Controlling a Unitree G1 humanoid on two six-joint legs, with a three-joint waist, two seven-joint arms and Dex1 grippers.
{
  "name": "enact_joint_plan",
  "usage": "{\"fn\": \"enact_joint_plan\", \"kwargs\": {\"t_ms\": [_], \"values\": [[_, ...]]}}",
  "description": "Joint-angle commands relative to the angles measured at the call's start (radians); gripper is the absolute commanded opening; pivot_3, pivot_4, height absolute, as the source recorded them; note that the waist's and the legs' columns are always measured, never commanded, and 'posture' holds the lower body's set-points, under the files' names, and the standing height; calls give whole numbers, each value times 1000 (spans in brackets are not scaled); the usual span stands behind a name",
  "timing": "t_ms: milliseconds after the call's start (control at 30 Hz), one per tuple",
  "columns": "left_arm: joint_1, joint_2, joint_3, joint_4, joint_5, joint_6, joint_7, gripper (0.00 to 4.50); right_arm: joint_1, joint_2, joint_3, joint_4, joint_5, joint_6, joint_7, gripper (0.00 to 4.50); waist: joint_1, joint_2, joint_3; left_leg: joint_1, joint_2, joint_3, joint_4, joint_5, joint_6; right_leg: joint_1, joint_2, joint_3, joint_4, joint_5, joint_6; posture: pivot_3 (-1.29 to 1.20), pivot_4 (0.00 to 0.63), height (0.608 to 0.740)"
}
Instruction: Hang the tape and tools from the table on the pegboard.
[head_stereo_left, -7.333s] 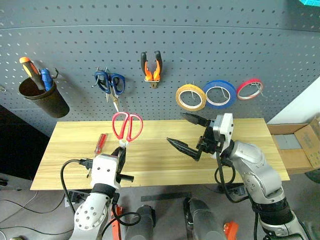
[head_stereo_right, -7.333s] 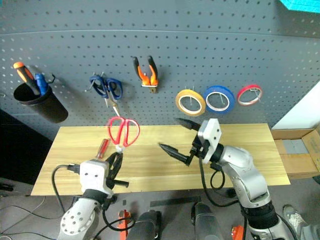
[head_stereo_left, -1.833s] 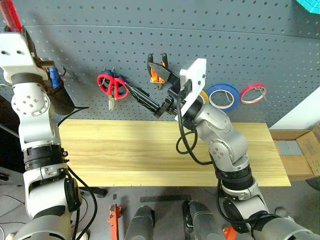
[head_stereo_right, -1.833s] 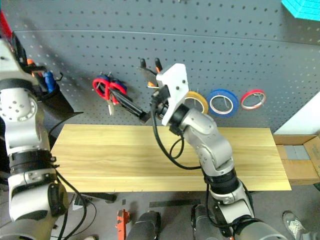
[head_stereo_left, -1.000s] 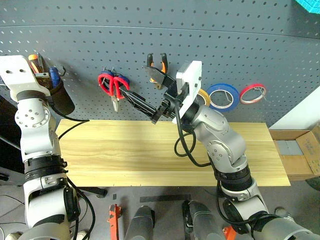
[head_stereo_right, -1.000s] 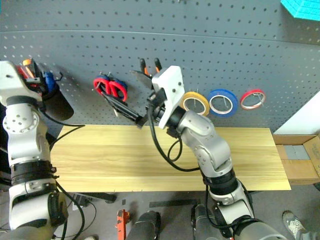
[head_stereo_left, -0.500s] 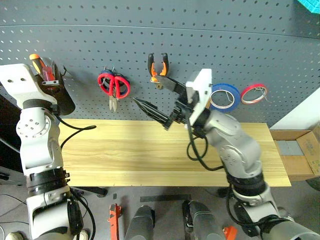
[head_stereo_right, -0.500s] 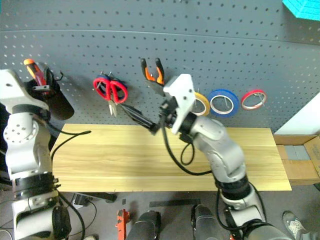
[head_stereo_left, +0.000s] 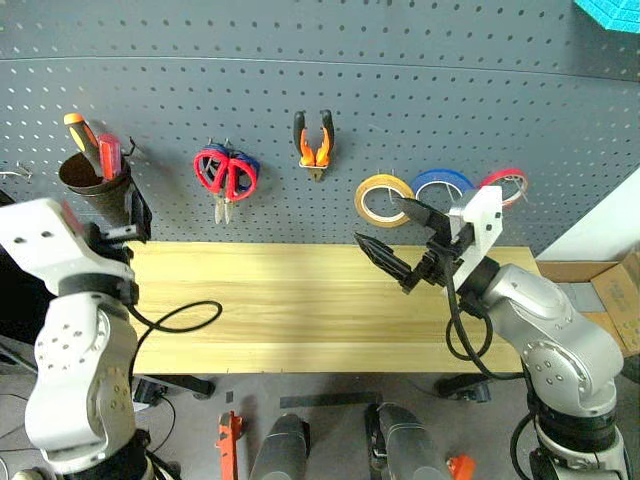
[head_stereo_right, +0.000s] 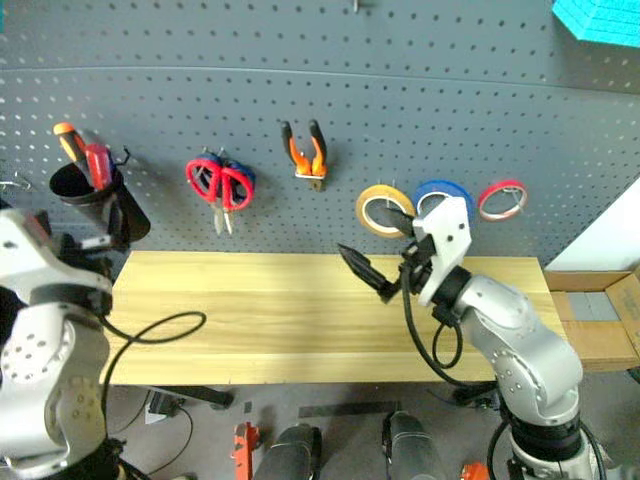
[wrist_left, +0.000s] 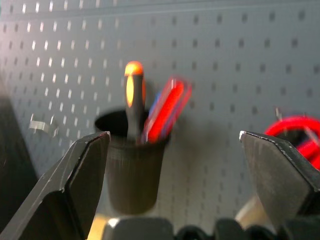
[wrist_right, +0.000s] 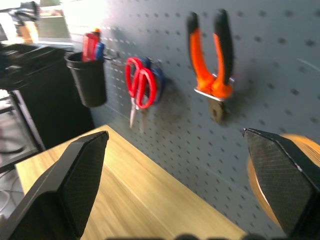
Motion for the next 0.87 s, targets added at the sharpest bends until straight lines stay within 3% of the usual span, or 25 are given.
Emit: {"fn": "enact_joint_plan", "kwargs": {"t_ms": [33,167,267,600,867], "values": [[96,-65,-94,-113,14,9,9,4453,88,-11,-17,-59,-29,-34,-32,4500,1,0,0,0,0,0,0,0,0,0,0,0,0,0,0,33,242,740],[239,-114,-246,-54,56,-19,-41,4453,244,-10,-9,-42,-129,-79,-92,4500,4,0,-1,0,0,1,0,0,0,1,0,1,-1,-1,1,15,226,740],[262,-108,-309,22,74,-29,-87,4453,328,7,-16,-32,-179,-110,-134,4500,2,1,-1,1,0,1,0,0,0,1,0,2,0,-2,1,10,219,740],[166,-114,-367,299,77,-28,-182,4453,440,127,-79,129,-272,-140,-276,4500,-2,6,-9,1,1,3,0,0,0,0,2,2,0,-2,1,9,177,740],[196,-102,-371,399,84,-54,-254,4453,470,141,-104,231,-287,-155,-264,4500,-2,9,-33,1,1,3,0,0,1,0,2,3,-1,-3,0,7,145,740]]}}
